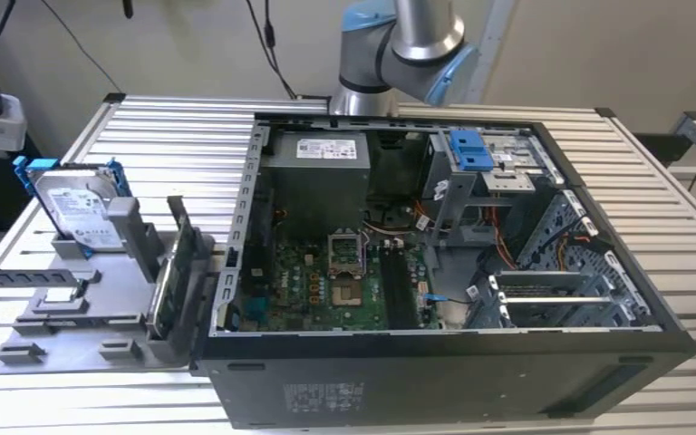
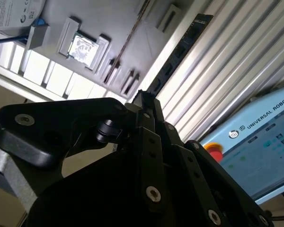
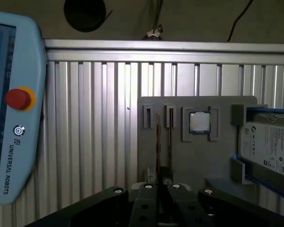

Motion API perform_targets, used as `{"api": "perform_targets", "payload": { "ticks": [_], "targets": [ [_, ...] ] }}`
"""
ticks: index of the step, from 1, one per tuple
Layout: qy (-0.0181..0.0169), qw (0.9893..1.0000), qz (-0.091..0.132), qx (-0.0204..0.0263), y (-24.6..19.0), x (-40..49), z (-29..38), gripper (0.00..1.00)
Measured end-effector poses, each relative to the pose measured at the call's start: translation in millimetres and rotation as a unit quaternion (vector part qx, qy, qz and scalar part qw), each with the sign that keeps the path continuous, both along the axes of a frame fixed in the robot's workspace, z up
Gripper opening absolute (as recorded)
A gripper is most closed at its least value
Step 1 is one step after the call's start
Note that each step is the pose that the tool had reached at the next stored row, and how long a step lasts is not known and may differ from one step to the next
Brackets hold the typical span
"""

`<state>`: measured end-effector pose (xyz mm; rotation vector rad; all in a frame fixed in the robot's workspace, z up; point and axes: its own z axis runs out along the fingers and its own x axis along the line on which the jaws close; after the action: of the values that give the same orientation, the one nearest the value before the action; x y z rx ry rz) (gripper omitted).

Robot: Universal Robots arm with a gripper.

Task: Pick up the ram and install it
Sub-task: 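Pick up the ram and move it above insertion slot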

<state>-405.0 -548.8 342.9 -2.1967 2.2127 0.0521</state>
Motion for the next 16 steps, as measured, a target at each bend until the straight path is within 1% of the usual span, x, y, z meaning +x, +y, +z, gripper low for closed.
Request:
{"api": "perform_targets", "payload": {
  "ticks": [6,16],
  "targets": [
    [0.0,1.0,0.0,0.0,0.0,0.0,8.7,0.14],
    [-0.0001,1.0,0.0,0.0001,0.0,0.0,26.4,0.14]
  ]
}}
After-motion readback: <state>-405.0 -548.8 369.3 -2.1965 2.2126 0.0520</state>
